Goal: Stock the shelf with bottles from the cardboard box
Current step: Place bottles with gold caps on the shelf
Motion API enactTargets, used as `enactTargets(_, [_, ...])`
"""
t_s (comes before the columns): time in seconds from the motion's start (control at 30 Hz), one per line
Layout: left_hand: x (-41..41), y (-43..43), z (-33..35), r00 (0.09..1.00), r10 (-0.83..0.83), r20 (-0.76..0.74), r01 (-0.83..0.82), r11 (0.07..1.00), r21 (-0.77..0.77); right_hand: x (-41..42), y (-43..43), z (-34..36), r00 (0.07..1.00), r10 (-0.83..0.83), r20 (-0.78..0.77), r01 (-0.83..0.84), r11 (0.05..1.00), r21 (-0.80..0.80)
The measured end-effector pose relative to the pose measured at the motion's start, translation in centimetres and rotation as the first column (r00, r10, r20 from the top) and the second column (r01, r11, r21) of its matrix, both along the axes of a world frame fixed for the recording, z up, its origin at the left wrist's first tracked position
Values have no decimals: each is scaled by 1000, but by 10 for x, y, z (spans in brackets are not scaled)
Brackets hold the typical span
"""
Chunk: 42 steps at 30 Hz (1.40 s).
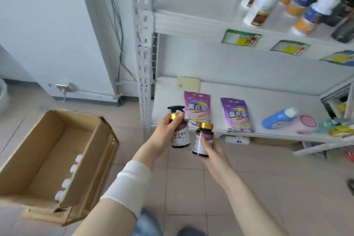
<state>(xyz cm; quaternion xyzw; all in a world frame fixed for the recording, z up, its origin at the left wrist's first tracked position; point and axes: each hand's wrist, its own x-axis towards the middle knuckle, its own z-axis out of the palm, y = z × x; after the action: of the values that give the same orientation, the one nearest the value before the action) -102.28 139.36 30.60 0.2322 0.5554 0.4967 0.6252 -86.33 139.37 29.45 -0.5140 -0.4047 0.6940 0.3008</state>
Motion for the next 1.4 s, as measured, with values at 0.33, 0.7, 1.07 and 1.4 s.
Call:
enactTargets(0.33, [268, 96, 154, 962, -208, -177, 259, 898, 354, 251, 63, 114, 959, -276, -63, 282, 913, 294])
enactTargets(0.7, [447, 230, 259, 868, -271, -416, 476, 692, 543, 441, 180, 206, 874, -469, -124, 467, 747, 473])
enactTargets(1.07, [598, 388, 311, 787, -306, -537, 605, 554, 572, 590, 320, 261, 797, -571, -194, 576, 625, 527])
enactTargets(1.4, [725, 523, 328, 676, -193, -711, 687, 514, 513, 733, 451, 295, 820, -569, 65, 395, 644, 656])
